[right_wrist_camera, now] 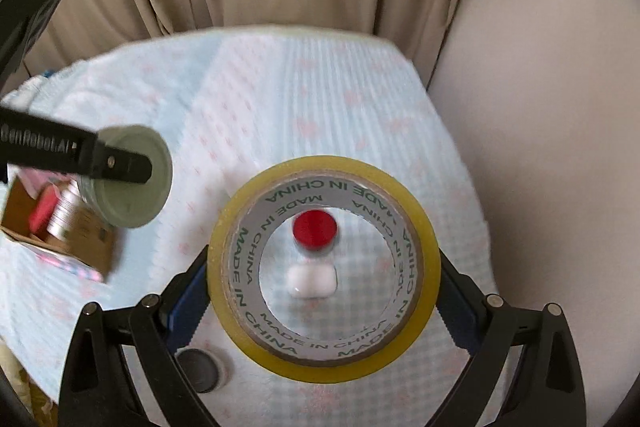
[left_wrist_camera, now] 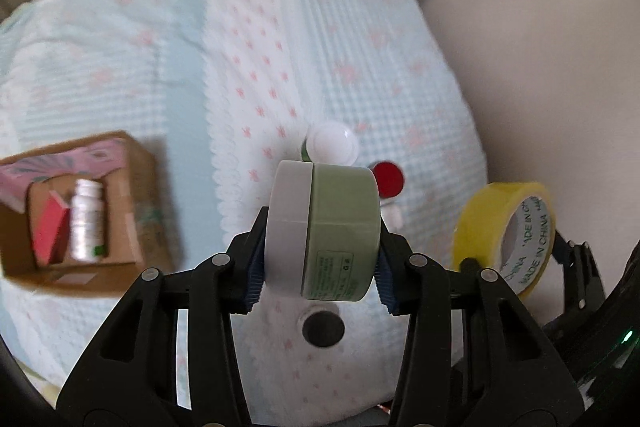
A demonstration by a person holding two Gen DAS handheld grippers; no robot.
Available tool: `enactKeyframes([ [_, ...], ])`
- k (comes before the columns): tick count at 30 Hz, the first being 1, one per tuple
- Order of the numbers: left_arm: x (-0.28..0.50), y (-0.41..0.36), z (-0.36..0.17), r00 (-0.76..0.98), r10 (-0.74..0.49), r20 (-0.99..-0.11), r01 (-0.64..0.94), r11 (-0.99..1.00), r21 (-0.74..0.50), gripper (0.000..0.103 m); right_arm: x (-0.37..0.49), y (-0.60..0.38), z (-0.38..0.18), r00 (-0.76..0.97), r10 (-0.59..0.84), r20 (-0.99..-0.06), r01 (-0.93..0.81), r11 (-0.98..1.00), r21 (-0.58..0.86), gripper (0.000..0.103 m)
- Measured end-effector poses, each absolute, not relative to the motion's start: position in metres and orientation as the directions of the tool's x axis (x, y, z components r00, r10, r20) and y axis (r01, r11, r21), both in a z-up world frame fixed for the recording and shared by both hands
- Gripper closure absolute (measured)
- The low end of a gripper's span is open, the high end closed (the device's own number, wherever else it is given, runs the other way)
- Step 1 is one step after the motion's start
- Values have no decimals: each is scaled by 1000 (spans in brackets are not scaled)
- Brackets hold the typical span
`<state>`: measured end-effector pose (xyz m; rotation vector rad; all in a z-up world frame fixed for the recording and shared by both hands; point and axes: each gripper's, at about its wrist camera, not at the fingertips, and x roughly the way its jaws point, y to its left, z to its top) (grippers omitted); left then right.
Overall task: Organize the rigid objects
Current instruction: 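Carry the tin and tape into the cardboard box and open both tools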
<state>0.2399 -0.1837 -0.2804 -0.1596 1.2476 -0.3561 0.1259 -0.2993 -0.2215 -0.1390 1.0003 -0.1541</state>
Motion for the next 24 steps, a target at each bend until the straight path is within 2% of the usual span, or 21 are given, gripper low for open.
enactKeyframes([
  [5, 211, -138, -225, 376, -339, -862, 116, 941, -319, 62, 119, -270, -154, 578, -145, -803, 5, 985, -174, 6],
  [11, 184, -74, -192, 441, -287, -851, 44, 953, -299, 62, 113, -233, -100, 613, -43, -789, -55, 994, -97, 6],
  [17, 158, 6, -179, 463, -266, -845, 3, 954, -298, 62, 111, -181, -73, 625, 59, -778, -98, 995, -3, 6],
  [24, 156, 96, -186, 461, -287, -840, 16, 949, -316, 62, 110, -105, -64, 619, 96, -780, -93, 994, 49, 6],
])
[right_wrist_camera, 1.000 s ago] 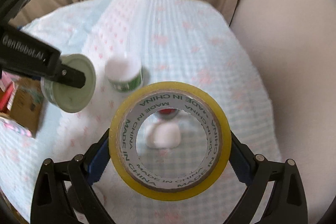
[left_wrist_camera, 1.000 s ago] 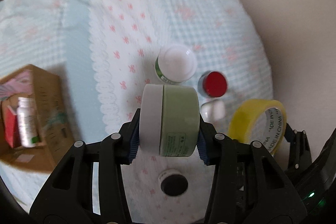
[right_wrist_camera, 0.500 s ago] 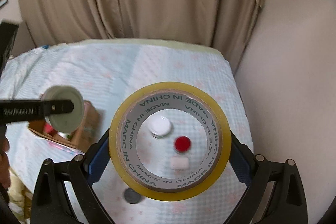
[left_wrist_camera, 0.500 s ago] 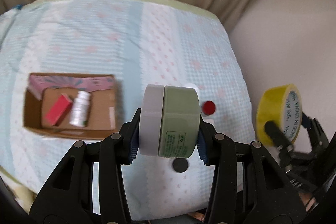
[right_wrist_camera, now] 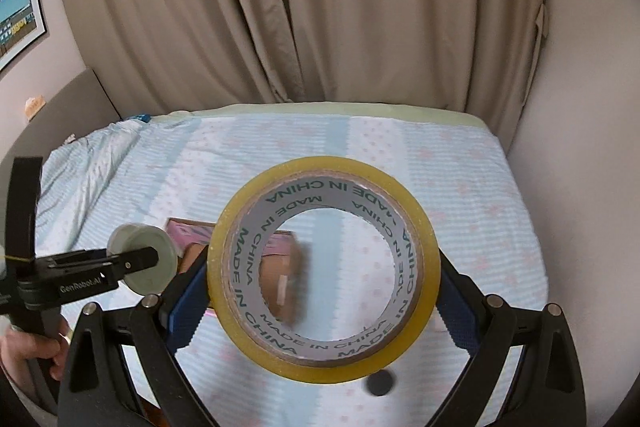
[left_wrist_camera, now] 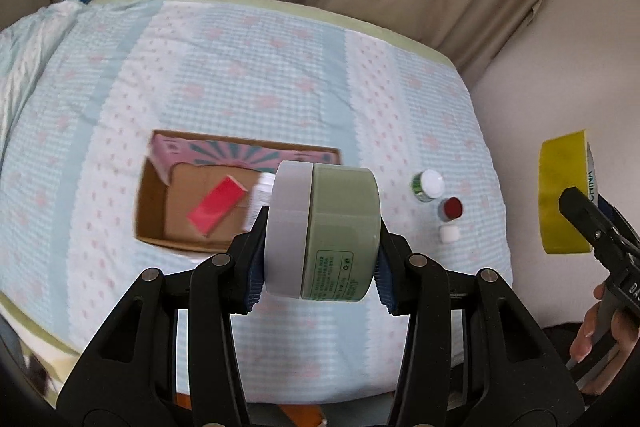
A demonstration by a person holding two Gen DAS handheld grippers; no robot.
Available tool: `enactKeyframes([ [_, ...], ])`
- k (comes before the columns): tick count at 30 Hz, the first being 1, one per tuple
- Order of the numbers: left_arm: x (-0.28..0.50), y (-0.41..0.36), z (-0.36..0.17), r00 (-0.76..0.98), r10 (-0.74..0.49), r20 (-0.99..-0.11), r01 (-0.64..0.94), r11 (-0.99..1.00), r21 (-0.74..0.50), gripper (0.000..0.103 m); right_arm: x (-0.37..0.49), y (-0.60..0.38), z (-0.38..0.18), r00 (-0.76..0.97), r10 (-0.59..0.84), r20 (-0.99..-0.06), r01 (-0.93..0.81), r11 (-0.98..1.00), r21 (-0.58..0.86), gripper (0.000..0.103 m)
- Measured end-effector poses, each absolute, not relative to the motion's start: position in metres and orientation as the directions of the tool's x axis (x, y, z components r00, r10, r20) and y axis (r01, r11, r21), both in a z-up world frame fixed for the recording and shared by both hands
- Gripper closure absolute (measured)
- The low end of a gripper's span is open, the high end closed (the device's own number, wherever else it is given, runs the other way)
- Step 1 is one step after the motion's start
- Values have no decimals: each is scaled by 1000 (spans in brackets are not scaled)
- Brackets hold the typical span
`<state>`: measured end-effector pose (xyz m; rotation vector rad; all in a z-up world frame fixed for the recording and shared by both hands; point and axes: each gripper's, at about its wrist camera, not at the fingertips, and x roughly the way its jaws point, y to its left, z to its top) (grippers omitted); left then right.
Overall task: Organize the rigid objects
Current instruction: 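Carry the tin and tape into the cardboard box and open both tools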
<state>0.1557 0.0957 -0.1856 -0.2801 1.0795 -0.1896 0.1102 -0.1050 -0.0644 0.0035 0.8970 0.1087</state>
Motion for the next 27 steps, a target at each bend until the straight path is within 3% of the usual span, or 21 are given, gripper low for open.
enactKeyframes([
  [10, 191, 189, -219, 375, -329, -866, 139, 944, -298, 62, 125, -8, -96, 536, 51, -843, 77, 991, 109, 6],
  [19, 231, 213, -269, 299, -300, -906, 223, 945, -239, 62, 152, 35, -153, 433, 88, -897, 204, 960, 193, 6],
  [27, 266, 222, -328, 231, -256, -939, 204, 956, -210, 62, 190, 34, -233, 327, 149, -933, 300, 920, 252, 6],
])
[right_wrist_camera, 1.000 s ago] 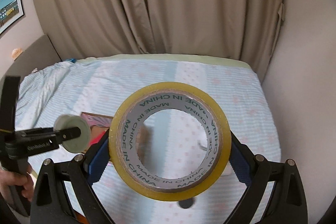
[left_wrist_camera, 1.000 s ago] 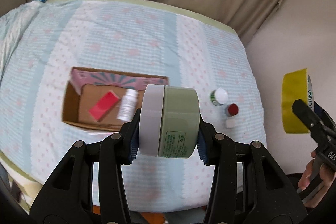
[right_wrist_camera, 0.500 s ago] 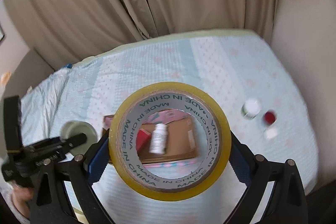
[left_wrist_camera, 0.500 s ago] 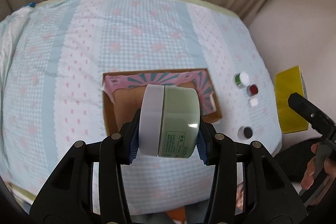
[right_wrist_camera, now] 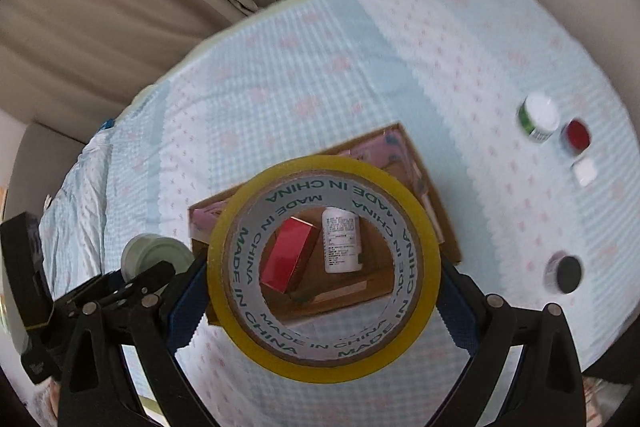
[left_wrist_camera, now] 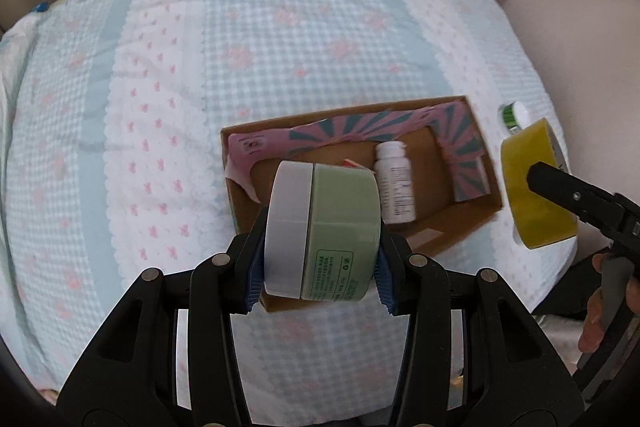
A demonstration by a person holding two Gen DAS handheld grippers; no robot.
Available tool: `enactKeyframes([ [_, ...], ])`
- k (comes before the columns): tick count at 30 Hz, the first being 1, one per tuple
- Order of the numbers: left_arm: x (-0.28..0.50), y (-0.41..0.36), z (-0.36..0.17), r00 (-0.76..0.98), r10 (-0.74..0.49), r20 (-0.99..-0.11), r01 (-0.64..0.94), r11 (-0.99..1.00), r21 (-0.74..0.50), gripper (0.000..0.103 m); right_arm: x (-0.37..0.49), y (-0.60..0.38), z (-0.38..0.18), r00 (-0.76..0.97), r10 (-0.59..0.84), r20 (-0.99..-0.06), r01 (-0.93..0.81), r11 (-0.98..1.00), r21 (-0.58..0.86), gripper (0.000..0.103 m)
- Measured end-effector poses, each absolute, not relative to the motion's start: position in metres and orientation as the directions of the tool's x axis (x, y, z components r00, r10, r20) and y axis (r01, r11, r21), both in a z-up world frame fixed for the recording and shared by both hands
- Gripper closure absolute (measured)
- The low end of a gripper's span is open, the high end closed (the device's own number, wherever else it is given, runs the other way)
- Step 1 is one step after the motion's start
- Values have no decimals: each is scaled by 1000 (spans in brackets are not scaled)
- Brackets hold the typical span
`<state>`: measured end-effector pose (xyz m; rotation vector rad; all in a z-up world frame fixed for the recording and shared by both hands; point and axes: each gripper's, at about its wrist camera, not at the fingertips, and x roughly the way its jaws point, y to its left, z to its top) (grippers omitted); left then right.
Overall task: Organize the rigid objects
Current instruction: 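Carry the tin and tape into the cardboard box and open both tools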
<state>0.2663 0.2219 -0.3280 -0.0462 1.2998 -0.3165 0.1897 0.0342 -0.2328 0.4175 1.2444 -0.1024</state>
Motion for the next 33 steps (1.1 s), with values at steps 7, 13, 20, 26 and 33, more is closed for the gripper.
enactKeyframes([
  [7, 291, 214, -384, 171, -213, -962, 224, 959, -173, 62, 216, 27, -300, 256, 184, -949, 357, 894, 270, 6],
  [13, 302, 205, -420, 114, -193, -974, 246, 956, -161, 62, 226, 21, -338, 217, 201, -955, 407, 871, 276, 6],
  [20, 304, 189, -434, 92, -152, -984, 309, 944, -117, 62, 227, 13, -354, 206, 198, -958, 478, 834, 275, 5],
  [26, 302, 183, -435, 99, -173, -980, 337, 932, -131, 1, 229, 11, -364, 190, 232, -954, 504, 811, 297, 0],
  [33, 290, 189, -438, 98, -177, -979, 323, 936, -138, 0, 219, 9, -356, 218, 171, -961, 491, 832, 260, 0],
])
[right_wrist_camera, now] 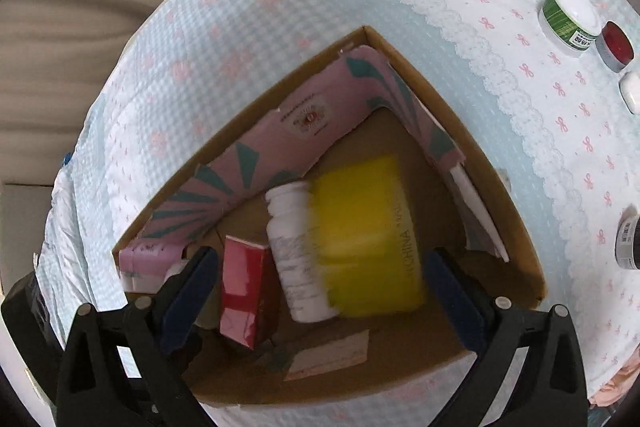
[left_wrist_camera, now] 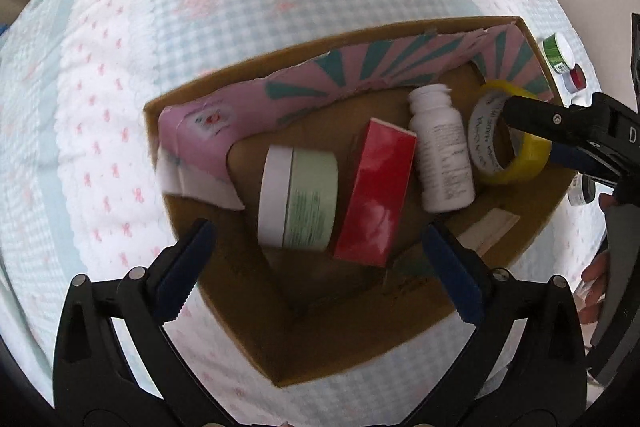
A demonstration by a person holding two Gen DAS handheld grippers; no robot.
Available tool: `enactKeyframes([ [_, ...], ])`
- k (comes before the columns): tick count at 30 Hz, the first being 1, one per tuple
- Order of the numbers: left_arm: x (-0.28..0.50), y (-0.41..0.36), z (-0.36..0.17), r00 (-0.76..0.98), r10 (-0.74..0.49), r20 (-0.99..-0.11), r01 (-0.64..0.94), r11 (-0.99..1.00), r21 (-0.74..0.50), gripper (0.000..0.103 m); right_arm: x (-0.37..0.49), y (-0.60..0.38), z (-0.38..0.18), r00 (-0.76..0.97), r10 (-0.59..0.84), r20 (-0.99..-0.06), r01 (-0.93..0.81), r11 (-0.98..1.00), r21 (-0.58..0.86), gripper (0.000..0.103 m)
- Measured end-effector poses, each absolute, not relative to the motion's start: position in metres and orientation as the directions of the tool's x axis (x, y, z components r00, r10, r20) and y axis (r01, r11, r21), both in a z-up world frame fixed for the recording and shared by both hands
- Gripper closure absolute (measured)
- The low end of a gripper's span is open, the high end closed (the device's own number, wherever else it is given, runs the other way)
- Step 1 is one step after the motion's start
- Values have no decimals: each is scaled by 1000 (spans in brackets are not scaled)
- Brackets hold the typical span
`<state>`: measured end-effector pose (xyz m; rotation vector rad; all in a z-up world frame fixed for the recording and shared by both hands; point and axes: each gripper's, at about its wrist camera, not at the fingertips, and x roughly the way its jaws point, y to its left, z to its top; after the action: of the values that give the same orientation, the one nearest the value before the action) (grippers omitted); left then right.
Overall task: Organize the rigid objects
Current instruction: 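Carry the tin and tape into the cardboard box and open both tools, then lift both tools away from the box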
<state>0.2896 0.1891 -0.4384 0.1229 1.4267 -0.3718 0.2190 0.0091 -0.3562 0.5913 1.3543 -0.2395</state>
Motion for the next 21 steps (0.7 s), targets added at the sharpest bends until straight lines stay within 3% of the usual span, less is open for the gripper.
enactKeyframes([
  [12, 276, 198, -413, 150, -204, -967, 295, 943, -154, 0, 220, 18, -341, 238, 135, -962, 433, 872, 230, 0],
  [21, 244, 209, -361, 226, -196, -954, 292, 948, -126, 0, 196, 23, -301, 275, 129, -953, 381, 895, 231, 0],
])
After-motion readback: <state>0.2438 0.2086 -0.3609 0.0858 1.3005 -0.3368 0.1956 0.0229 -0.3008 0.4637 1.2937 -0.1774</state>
